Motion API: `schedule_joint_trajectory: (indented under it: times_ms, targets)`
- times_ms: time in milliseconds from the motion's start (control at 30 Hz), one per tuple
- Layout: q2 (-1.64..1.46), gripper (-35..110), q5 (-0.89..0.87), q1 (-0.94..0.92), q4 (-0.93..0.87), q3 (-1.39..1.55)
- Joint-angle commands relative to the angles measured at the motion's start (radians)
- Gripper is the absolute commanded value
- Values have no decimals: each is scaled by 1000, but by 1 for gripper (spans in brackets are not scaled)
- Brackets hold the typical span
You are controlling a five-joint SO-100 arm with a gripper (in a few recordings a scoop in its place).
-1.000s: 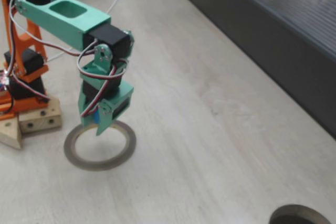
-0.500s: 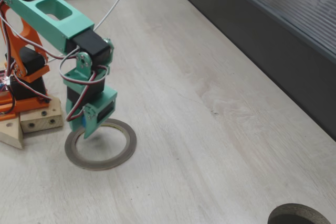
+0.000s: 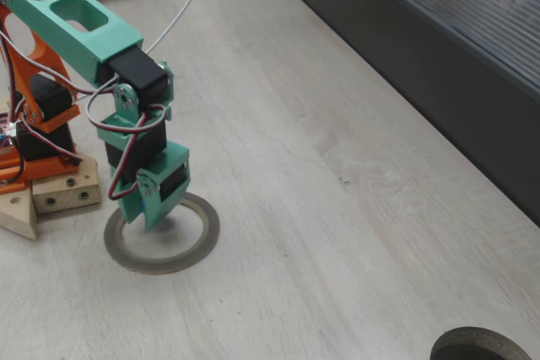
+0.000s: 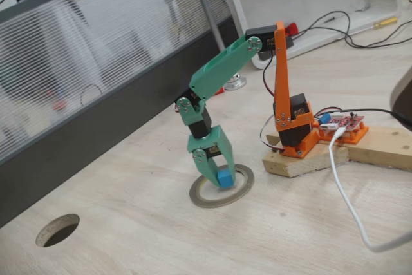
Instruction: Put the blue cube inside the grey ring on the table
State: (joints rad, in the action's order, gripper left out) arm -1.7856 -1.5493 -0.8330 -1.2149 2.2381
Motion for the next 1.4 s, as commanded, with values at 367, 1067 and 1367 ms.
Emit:
schedule_joint_trajectory:
  times_ms: [367, 1067, 1367]
  targets:
    - [-38, 3, -9, -12, 77, 41]
    - [-25, 3, -9, -15, 77, 28]
    - [-34, 3, -9, -15, 72, 40]
